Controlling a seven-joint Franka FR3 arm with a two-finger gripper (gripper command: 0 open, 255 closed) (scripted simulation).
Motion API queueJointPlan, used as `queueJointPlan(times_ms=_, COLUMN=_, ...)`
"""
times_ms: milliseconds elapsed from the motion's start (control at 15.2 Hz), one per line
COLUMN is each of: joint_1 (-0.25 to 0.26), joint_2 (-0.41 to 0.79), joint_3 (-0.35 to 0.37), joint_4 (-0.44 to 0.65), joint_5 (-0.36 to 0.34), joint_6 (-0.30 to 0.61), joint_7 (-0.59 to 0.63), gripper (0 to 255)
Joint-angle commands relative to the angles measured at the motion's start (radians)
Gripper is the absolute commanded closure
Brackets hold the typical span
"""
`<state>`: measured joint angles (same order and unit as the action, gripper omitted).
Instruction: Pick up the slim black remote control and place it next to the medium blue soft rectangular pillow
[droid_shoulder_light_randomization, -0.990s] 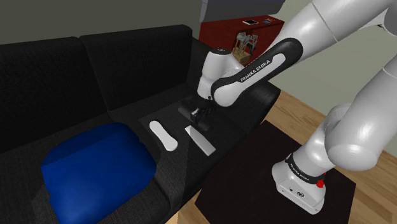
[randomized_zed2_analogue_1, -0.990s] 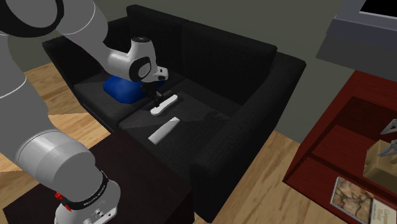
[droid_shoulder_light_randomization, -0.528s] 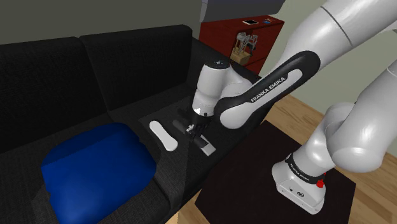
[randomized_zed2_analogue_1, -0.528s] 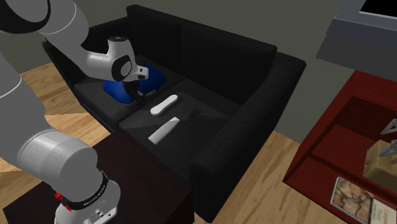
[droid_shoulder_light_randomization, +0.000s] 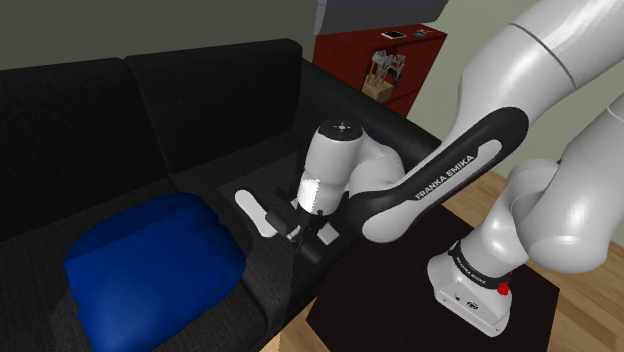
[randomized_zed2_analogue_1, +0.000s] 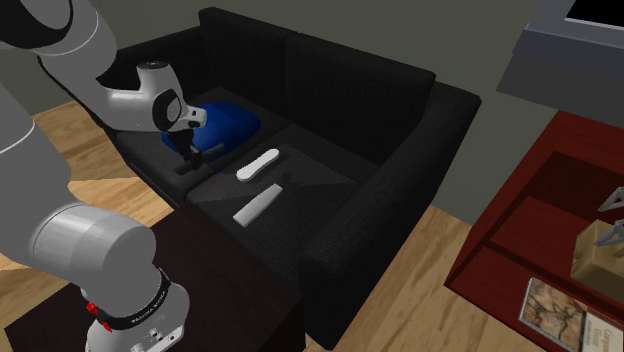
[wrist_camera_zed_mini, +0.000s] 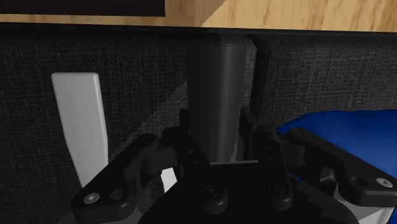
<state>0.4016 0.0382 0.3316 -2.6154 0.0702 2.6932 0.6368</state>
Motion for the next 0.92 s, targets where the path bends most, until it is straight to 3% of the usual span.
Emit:
queueJointPlan(times_ms=0, joint_1=0.001, joint_2=0.029, joint_3=-0.002, joint_4=-0.001, joint_5=-0.018, joint_6=0.029, joint_7=0.014, gripper=255)
queueJointPlan(times_ms=858, joint_1=0.053, joint_2=0.244, joint_3=-0.085, joint_4=0.02, joint_5=-0.172, joint_6=0.217, joint_7=0.119, gripper=255)
